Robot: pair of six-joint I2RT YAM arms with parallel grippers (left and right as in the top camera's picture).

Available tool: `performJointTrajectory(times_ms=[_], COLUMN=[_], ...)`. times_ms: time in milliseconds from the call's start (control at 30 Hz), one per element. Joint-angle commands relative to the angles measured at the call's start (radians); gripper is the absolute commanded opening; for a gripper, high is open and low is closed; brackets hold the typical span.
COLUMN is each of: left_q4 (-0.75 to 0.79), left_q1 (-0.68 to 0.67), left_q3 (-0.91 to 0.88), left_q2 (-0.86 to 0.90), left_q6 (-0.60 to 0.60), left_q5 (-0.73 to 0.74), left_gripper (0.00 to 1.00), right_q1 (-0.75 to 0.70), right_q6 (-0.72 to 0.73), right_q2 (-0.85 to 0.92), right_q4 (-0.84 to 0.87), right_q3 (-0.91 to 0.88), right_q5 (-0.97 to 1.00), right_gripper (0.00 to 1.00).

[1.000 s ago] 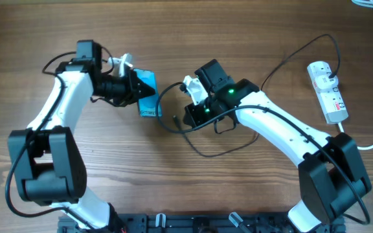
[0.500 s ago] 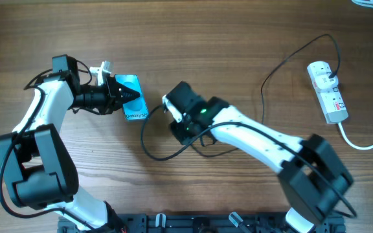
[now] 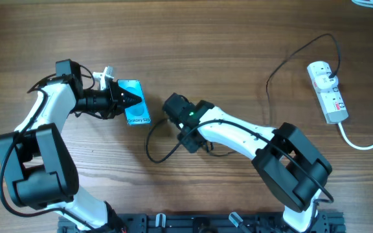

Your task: Plug charger to phone and switch on socket

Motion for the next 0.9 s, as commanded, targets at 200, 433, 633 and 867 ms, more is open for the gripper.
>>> performJointTrajectory(times_ms=[200, 433, 633, 867], left_q4=[0.0, 0.0, 0.026, 0.041], left_q1=[-0.006, -0.006, -0.006, -0.006], left_q3=[-0.002, -0.008, -0.022, -0.022], left_q2=[-0.016, -0.016, -0.016, -0.016], left_q6=[0.023, 0.024, 0.023, 0.019], left_q5=[0.024, 0.024, 0.024, 0.024], left_gripper=[0.04, 0.04, 0.04, 0.04], right_q1=[-0.005, -0.042, -0.067, -0.069], right_q6=[0.061, 0.077, 0.008, -0.03], right_q2=[0.015, 0.015, 0.015, 0.016], right_q4=[-0.221, -0.269, -0.22, -0.026], right_q3=[-0.01, -0.01, -0.01, -0.01], right_q5=[0.035, 0.031, -0.029, -0.022], right_gripper=[0.04, 0.15, 0.54, 0.73])
